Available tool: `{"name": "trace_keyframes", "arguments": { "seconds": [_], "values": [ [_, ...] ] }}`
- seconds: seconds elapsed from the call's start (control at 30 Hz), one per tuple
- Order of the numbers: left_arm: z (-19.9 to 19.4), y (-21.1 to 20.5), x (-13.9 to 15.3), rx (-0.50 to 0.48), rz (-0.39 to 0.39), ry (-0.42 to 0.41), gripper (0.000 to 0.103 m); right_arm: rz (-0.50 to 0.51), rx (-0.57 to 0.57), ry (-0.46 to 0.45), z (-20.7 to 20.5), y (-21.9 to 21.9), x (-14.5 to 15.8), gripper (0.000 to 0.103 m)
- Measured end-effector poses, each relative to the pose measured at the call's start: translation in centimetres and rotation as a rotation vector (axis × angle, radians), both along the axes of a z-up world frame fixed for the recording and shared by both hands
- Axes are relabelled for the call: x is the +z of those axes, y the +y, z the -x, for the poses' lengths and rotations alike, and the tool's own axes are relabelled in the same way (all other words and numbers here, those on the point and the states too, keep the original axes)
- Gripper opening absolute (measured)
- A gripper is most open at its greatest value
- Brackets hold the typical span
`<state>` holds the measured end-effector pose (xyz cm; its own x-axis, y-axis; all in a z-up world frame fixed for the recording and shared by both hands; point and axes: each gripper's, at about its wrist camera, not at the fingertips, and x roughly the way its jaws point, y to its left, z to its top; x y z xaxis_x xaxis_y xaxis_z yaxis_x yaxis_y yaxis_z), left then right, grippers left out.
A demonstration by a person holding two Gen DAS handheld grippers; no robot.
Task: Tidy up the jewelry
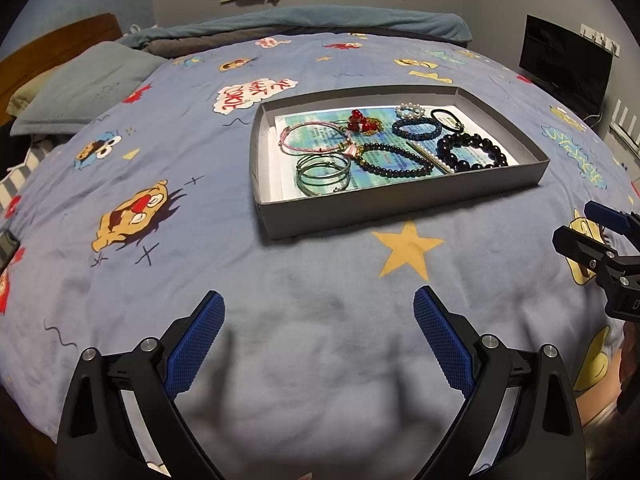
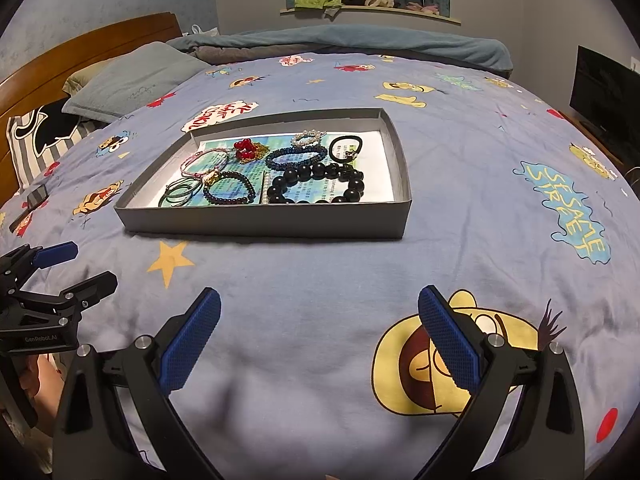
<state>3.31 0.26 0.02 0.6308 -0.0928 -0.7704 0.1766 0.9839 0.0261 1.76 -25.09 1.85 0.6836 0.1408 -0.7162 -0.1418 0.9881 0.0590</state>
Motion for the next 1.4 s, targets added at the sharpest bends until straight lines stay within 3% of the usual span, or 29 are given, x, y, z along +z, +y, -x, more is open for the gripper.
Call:
{"name": "trace_keyframes", "arguments": {
  "seconds": [1.4],
  "values": [
    [-0.08, -0.52, 0.24, -0.018, -0.018, -0.015, 0.095, 0.005, -0.004, -0.001, -0.05, -0.06, -0.17, 0.098]
  ]
}}
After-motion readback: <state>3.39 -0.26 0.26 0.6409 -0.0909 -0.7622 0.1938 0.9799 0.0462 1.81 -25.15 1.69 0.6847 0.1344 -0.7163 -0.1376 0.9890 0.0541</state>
